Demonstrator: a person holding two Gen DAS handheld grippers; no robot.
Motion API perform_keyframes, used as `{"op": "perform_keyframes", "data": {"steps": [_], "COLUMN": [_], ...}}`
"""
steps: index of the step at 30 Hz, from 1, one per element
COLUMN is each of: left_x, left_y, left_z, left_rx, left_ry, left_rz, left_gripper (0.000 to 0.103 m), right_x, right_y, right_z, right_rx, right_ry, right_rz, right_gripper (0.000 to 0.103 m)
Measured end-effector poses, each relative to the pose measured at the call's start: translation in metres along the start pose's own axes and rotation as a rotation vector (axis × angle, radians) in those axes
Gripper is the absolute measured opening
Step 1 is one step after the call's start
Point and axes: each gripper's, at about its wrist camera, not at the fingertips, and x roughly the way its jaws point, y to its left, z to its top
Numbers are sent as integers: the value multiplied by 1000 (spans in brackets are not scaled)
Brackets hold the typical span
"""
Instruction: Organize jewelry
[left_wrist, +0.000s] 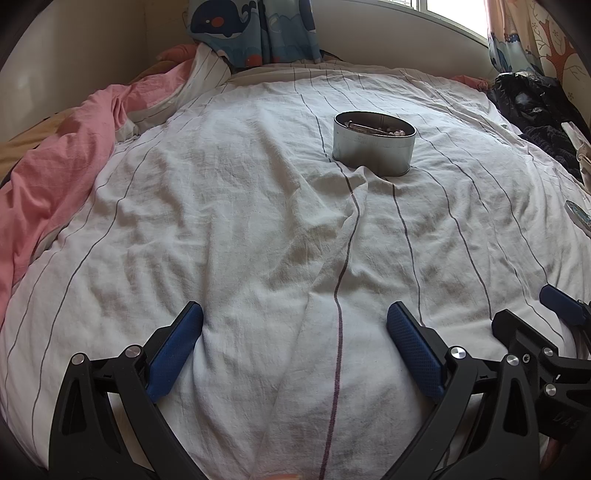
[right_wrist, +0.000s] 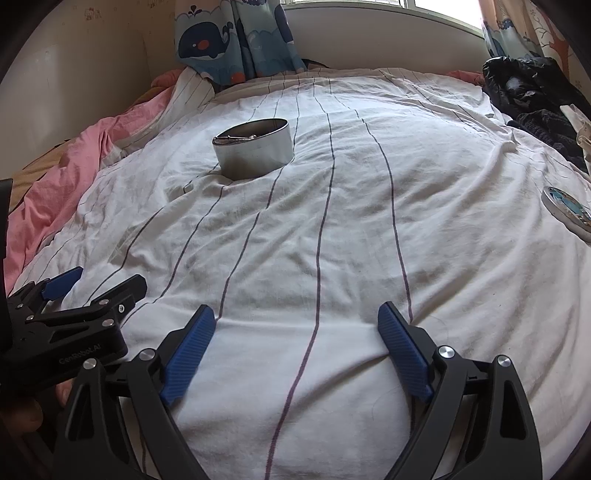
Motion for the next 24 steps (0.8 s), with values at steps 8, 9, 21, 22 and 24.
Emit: {"op": "perform_keyframes", "data": {"steps": [8, 9, 21, 22, 24], "left_x": [0, 0, 0, 0, 0], "left_y": [0, 0, -1, -1, -1], "left_z": [0, 0, 0, 0, 0], "left_rx": [0, 0, 0, 0, 0], "left_ry": [0, 0, 5, 5, 5], "left_rz": [-1, 0, 1, 0, 1], "left_gripper": [96, 96, 96, 96, 96], "right_x": [0, 0, 0, 0, 0], "right_y": [0, 0, 1, 1, 1], "right_z": [0, 0, 0, 0, 0], "right_rx": [0, 0, 0, 0, -1], "right_ry": [-1, -1, 0, 1, 3], "right_rz": [0, 0, 0, -1, -1], "right_gripper": [86, 86, 87, 87, 87]}}
